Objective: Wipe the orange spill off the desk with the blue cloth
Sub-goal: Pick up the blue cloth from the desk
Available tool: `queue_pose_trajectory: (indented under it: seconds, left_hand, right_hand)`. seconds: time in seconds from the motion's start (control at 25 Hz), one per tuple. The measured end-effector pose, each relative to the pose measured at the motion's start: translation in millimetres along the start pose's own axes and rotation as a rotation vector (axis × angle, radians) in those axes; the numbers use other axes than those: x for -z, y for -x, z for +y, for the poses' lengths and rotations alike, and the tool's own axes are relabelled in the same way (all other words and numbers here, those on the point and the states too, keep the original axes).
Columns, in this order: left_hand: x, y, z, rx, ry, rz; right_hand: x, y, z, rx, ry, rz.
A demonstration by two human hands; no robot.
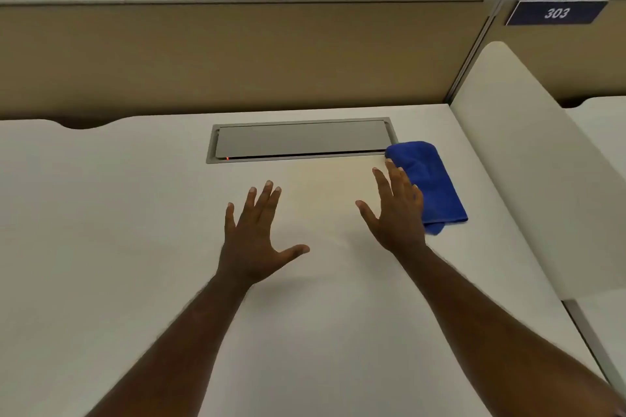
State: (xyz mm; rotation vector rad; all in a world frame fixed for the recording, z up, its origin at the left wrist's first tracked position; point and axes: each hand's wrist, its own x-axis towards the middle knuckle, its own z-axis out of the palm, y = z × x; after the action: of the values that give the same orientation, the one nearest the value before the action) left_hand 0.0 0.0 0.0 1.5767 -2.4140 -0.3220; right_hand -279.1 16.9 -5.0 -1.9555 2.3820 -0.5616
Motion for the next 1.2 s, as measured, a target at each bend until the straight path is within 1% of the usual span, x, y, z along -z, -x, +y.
queue_pose_trajectory:
  seconds: [0.12, 0.24, 0.36, 0.52, 0.68, 0.8, 0.96, 1.08, 1.2]
  left_hand:
    - [-15.2, 0.8, -0.1, 0.052, -0.074, -0.132]
    - [-28.0, 3.3, -6.5, 0.1, -0.053, -0.202]
    - [-34.7, 3.0, -9.4, 0.111, -0.032, -0.231]
    - [-41.5, 3.6, -12.9, 0.115, -0.018, -0.245]
    - [-44.3, 3.0, -15.3, 0.134, -0.001, -0.254]
    - [-45.5, 2.1, -15.7, 0.15, 0.014, -0.248]
    - [-45.6, 7.9, -17.6, 0.158, 0.01, -0.247]
    - [-41.4, 14.1, -21.5, 0.173, 0.01, -0.236]
    - [-33.2, 23.1, -26.6, 0.186, 0.01, -0.203]
  right_hand:
    - [-6.0, -16.3, 33.7, -0.088, 0.08, -0.062]
    - [-13.3, -33.8, 62.9, -0.138, 0.076, -0.131]
    - [-16.5, -52.6, 81.0, -0.182, 0.053, -0.166]
    - [-12.9, -74.5, 90.5, -0.304, 0.029, -0.179]
    - [-12.5, -83.8, 98.1, -0.468, 0.018, -0.278]
    - [-16.3, -84.5, 102.5, -0.444, 0.058, -0.345]
    - [-19.2, -87.9, 101.0, -0.411, 0.088, -0.321]
    - [-16.8, -88.7, 100.5, -0.44, 0.001, -0.268]
    - [-11.6, -86.0, 99.6, -0.436, -0.068, -0.173]
